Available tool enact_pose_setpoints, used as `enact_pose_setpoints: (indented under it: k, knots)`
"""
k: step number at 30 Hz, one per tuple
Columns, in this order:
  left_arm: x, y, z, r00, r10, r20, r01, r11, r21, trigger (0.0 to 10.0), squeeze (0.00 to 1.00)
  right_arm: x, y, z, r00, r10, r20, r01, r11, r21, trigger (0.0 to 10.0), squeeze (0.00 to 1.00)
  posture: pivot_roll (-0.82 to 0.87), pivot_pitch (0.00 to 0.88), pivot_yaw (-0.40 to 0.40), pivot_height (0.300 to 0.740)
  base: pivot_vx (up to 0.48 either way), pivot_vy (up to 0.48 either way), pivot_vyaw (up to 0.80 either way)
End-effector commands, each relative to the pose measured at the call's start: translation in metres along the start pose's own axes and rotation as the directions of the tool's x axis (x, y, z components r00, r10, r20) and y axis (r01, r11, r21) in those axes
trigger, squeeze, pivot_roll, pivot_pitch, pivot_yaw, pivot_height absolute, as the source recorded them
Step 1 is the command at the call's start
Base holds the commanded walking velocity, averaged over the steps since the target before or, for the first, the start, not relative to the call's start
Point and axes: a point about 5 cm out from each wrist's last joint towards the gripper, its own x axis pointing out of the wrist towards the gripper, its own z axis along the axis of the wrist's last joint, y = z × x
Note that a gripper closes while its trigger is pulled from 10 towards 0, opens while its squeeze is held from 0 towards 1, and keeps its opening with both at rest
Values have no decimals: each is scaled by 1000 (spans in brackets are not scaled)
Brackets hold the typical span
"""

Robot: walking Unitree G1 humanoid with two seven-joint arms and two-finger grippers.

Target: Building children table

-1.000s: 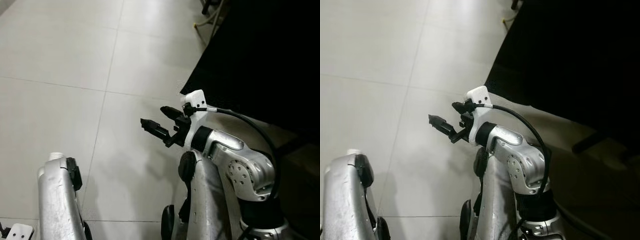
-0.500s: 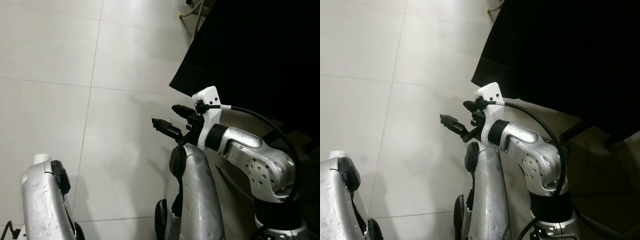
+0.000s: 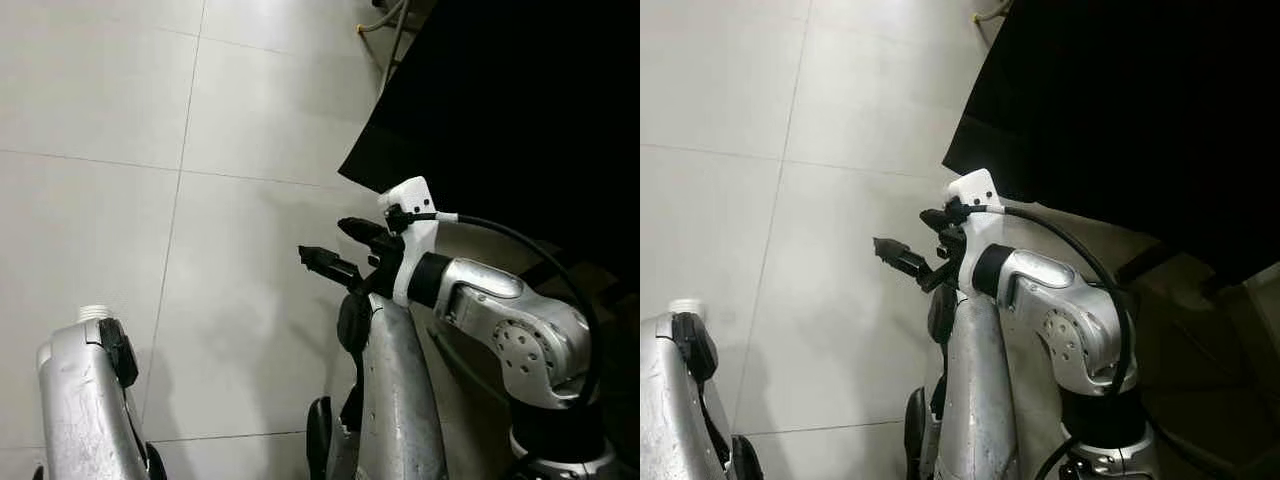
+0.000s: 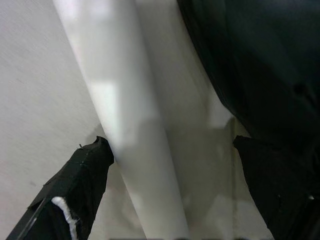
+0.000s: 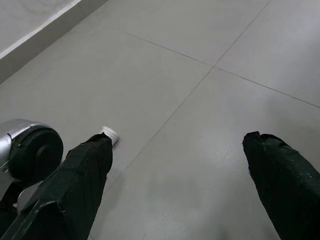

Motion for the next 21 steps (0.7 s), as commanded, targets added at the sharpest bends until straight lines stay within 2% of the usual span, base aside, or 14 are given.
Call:
enact_pose_setpoints:
  k: [1, 7, 13, 21]
  knots:
    - [-3, -7, -17, 998, 2, -66, -2, 1000, 6, 10000, 0, -5, -1, 0, 1000, -3, -10, 3, 1000, -2, 10000, 0, -401, 352, -295, 300, 0, 0, 0]
    - [-5, 4, -25, 987, 105, -119, -106, 994, -4, 10000, 0, -9, 0, -1, 1000, 1, -31, -1, 1000, 3, 10000, 0, -429, 367, -313, 300, 0, 0, 0]
    - [-6, 8, -27, 980, 154, -128, -158, 987, -24, 10000, 0, -9, 0, 0, 999, 2, -35, -2, 1000, 2, 10000, 0, -440, 373, -325, 300, 0, 0, 0]
    - [-5, 5, -29, 976, 168, -136, -174, 984, -35, 10000, 0, -9, 3, 1, 999, 17, -40, -17, 1000, 3, 10000, 0, -454, 380, -341, 300, 0, 0, 0]
